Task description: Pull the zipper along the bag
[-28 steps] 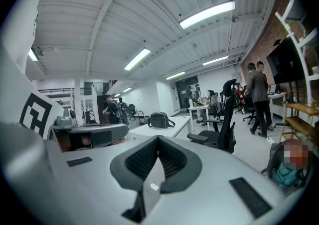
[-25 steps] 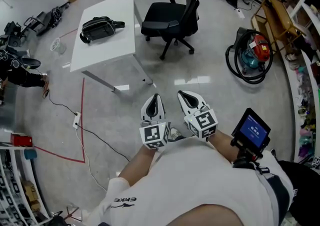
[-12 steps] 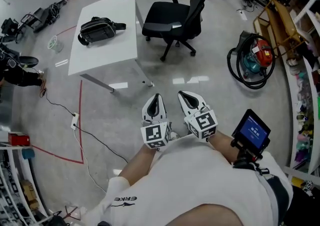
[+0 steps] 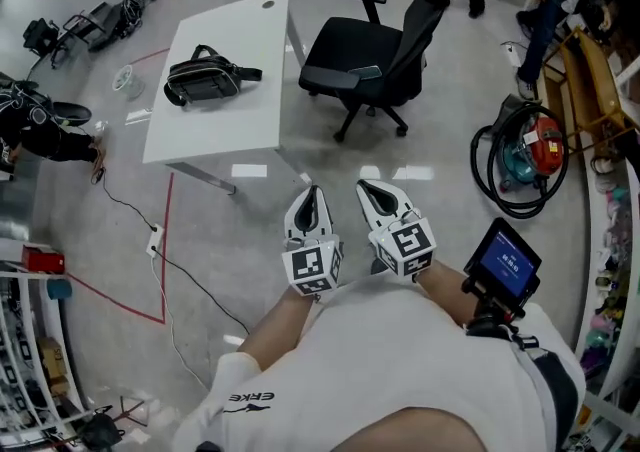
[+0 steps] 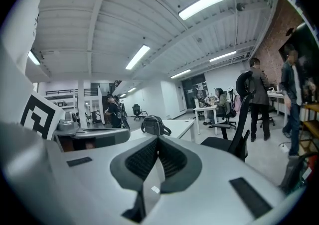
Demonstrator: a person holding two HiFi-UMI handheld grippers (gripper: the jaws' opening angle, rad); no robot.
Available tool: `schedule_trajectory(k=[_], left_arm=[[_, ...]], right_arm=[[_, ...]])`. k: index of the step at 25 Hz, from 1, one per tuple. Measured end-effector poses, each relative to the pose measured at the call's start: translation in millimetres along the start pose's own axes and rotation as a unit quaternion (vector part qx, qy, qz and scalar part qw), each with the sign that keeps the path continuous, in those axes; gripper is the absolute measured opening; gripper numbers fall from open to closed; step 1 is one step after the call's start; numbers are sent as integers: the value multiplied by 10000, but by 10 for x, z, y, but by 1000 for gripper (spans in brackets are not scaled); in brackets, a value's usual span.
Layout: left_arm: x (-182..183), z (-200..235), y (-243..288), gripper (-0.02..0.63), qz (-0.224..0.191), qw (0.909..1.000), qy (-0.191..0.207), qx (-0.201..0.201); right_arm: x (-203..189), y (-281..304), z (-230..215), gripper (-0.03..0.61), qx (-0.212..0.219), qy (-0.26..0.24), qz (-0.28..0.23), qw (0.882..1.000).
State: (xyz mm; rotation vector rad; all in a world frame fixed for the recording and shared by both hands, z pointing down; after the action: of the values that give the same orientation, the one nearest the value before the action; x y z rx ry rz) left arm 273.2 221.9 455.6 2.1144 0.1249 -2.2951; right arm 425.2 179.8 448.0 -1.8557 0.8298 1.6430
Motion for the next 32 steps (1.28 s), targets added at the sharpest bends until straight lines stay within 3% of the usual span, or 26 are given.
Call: schedule_trajectory(k=[9, 15, 21, 32], left_arm=[[-46, -183, 735, 3, 104, 9981, 143, 596], [-22, -42, 846, 3, 226, 9953, 311, 890], [34, 292, 1126, 3, 151, 9934, 423, 1058], [0, 1295, 1953, 3, 173, 9911, 466, 1234]], right_arm=[[7, 413, -804, 5, 508, 181, 158, 9984], [6, 600, -915, 5, 662, 300, 213, 9971], [24, 999, -929, 5, 821, 246, 288, 9959], [104, 2289, -990, 5, 956, -16, 311, 9949]])
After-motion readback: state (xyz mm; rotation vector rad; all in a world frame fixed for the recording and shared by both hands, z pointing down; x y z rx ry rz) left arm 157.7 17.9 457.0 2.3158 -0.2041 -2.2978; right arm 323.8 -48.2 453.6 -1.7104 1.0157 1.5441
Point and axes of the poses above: the fingertips, and each gripper's own axes: y forward along the fingers, z to its left, x out of its top, the point moved 8 cm from there along -y, backward along the fingers, and after that the axes turned 11 degrees about -z, right-handed, at the moved point
